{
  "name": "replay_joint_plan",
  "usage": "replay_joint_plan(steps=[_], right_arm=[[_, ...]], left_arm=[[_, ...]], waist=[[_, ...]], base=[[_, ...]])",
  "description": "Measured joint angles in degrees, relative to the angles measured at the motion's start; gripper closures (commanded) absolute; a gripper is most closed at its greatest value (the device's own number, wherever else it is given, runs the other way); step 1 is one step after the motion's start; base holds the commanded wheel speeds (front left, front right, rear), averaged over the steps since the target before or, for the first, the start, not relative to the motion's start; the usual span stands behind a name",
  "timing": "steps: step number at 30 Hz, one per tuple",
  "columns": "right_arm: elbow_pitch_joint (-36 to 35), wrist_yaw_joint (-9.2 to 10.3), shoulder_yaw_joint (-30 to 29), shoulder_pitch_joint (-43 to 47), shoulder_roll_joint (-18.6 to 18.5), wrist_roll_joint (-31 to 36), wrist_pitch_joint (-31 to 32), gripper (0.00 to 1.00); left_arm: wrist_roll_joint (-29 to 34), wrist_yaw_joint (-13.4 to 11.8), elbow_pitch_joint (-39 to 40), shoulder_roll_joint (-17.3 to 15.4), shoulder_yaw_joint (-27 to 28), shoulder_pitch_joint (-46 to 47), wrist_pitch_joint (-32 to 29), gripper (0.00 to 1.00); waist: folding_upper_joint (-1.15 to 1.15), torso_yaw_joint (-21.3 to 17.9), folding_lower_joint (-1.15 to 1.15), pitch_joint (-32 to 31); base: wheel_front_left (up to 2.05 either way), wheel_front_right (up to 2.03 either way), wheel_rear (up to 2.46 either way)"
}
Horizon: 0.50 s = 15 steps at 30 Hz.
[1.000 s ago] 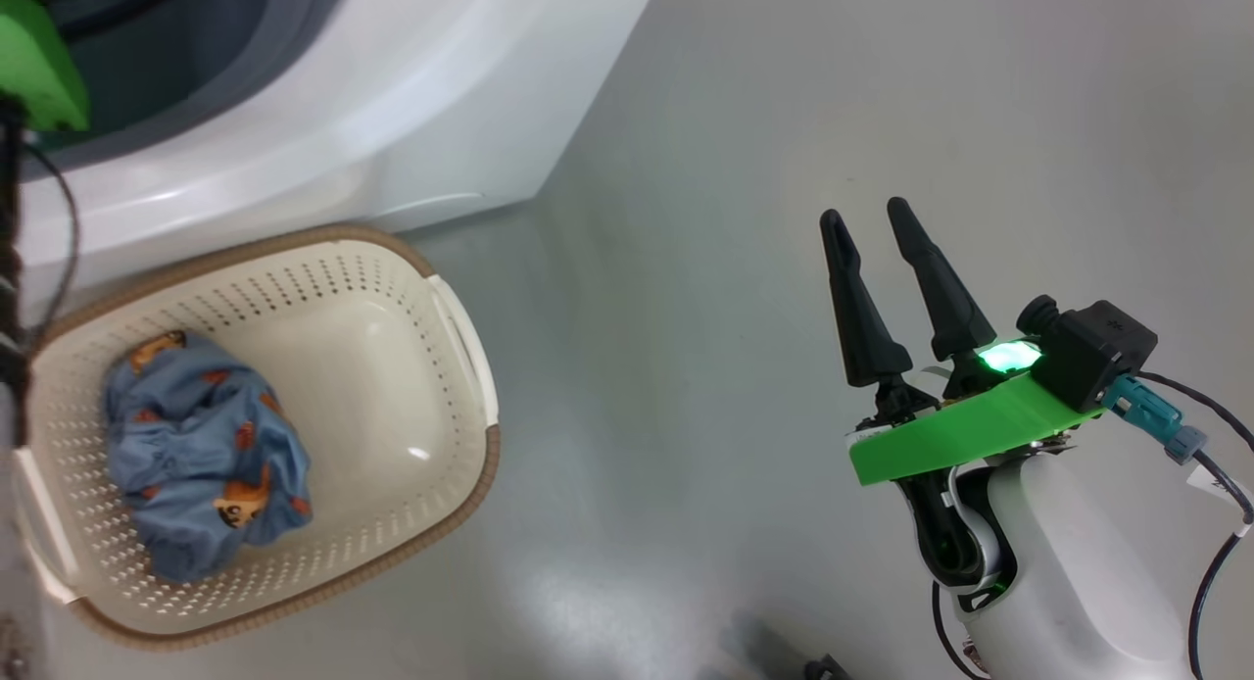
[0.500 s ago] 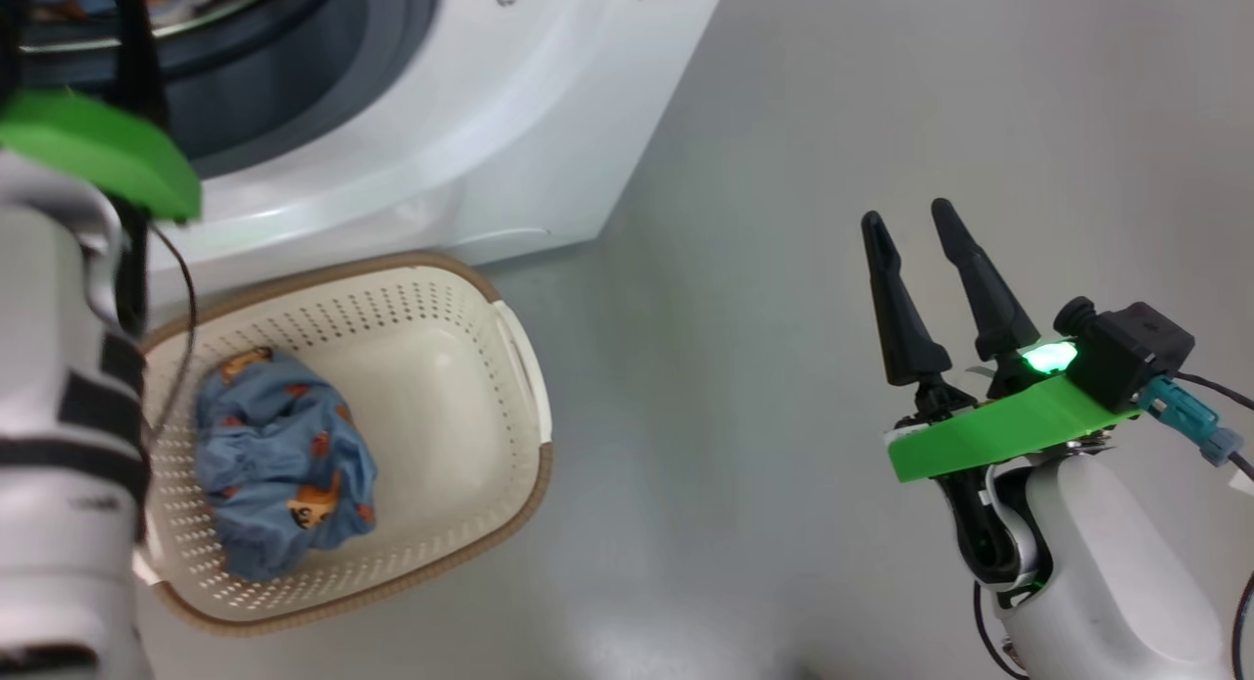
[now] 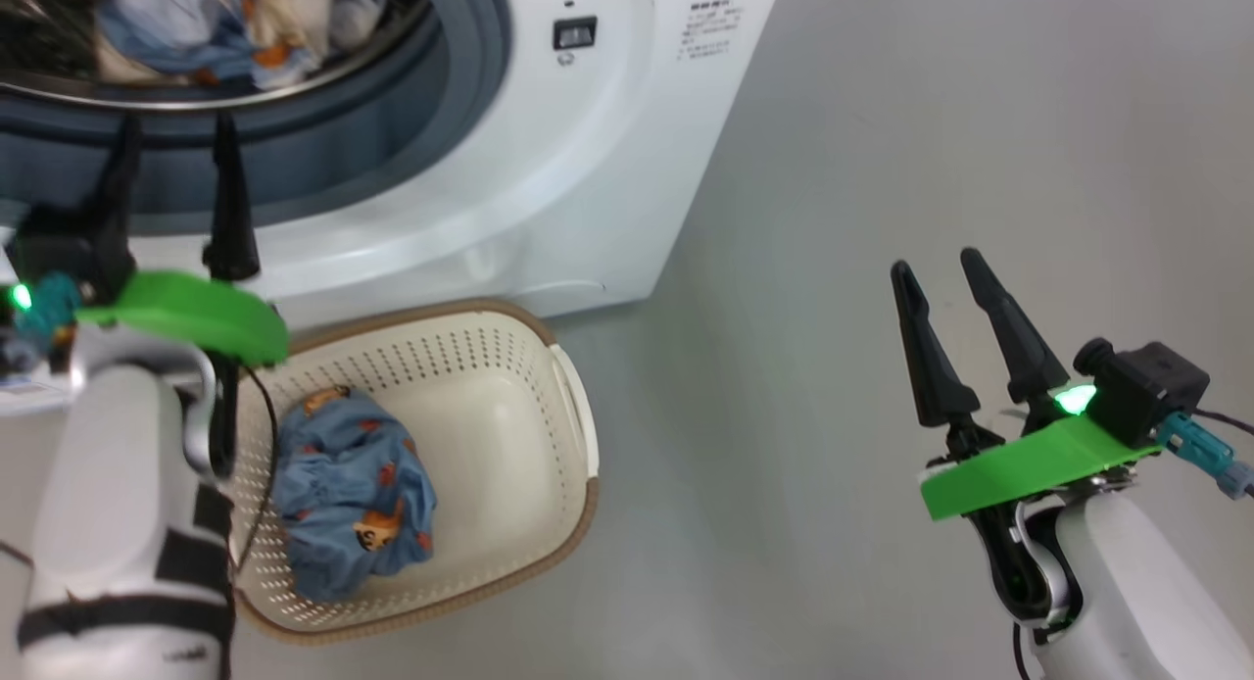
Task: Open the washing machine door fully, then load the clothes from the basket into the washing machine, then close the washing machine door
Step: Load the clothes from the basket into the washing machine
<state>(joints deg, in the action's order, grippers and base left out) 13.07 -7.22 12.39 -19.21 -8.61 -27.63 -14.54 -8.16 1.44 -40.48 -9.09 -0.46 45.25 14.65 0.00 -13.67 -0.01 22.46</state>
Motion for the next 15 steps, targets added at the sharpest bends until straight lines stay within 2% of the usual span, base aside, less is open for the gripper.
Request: replay_joint_plan(steps=[15], right_arm=[[0.85, 0.0, -0.93, 5.62, -2.86, 0.0, 0.0, 0.0]], left_arm=[[1.8, 0.02, 9.23, 2.43, 2.13, -15.94, 0.0, 0.0]], waist=[[0.0, 3.07, 0.0, -7.85]], base=[[0.0, 0.0, 0.0]])
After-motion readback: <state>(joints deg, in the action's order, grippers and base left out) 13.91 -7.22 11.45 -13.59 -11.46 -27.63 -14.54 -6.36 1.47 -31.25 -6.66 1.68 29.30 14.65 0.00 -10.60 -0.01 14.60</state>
